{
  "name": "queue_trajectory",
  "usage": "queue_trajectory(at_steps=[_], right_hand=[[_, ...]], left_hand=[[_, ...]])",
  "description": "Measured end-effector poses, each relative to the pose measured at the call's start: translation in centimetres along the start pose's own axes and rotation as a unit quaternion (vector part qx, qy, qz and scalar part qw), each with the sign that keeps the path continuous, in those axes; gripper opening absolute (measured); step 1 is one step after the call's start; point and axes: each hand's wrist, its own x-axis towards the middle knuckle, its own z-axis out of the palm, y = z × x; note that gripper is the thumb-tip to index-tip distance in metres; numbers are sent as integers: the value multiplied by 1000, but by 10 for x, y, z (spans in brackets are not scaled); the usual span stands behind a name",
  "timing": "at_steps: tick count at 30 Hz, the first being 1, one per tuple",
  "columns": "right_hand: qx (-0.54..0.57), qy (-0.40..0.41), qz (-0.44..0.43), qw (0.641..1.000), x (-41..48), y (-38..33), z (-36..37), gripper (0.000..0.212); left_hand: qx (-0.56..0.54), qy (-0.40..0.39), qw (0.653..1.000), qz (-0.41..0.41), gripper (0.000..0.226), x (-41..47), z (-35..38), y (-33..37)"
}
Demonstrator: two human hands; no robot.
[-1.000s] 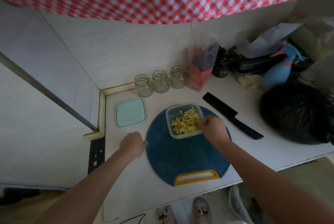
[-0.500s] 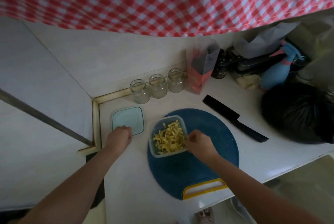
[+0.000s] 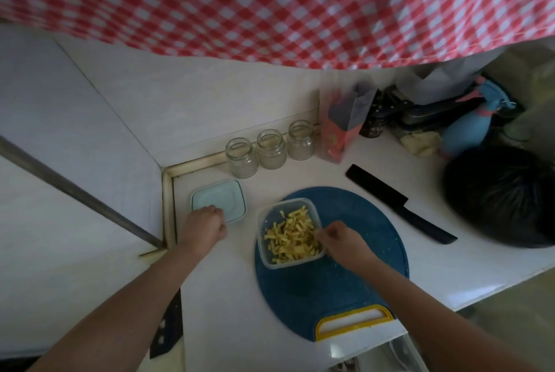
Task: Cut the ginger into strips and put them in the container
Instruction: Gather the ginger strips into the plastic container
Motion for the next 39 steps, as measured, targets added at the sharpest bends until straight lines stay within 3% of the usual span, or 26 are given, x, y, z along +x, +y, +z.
queue_trajectory(at_steps=[2, 5, 7, 10, 11, 14, 15, 19, 21, 23, 25, 27, 31, 34, 37, 39], right_hand=[[-4, 59, -28, 998, -3, -8, -5, 33], [57, 124, -66, 988, -3, -24, -12, 34], [102, 121, -80, 984, 0, -37, -15, 33], [153, 102, -96, 978, 8, -52, -15, 34], [162, 91, -100, 977, 10, -57, -15, 37], [249, 18, -97, 963, 13, -68, -14, 41], [265, 10, -103, 959, 13, -70, -15, 38], [145, 104, -138, 974, 14, -67, -20, 30], [101, 131, -133, 977, 14, -57, -18, 30], [76, 142, -125, 979, 15, -46, -9, 28], [74, 143, -114, 980, 13, -36, 3, 27], [80, 145, -106, 980, 9, -26, 16, 26], [69, 190, -150, 968, 4, -20, 29, 27], [90, 190, -132, 969, 5, -19, 35, 37], [98, 176, -114, 973, 6, -18, 39, 38], [109, 172, -102, 974, 11, -18, 40, 38]], left_hand=[[-35, 50, 998, 11, 16, 4, -17, 7], [-177, 128, 971, -93, 8, 9, -48, 20], [-291, 127, 936, -154, 16, 12, -71, 29], [-390, 109, 897, -179, 33, 12, -98, 41], [-450, 98, 869, -184, 33, 11, -106, 47], [-665, 29, 714, -215, 19, 5, -110, 67], [-699, -3, 681, -216, 17, 2, -109, 74], [-733, -79, 635, -230, 13, -8, -82, 83], [-700, -86, 665, -247, 12, -10, -62, 81], [-616, -56, 742, -260, 13, -12, -44, 81], [-541, -5, 794, -277, 10, -13, -31, 80], [-519, 21, 806, -285, 10, -14, -18, 80], [-490, 2, 830, -264, 23, -14, 0, 90], [-494, -1, 832, -255, 10, -16, 5, 105], [-473, 2, 831, -293, 34, -17, 13, 116], [-491, 8, 810, -320, 43, -16, 12, 122]])
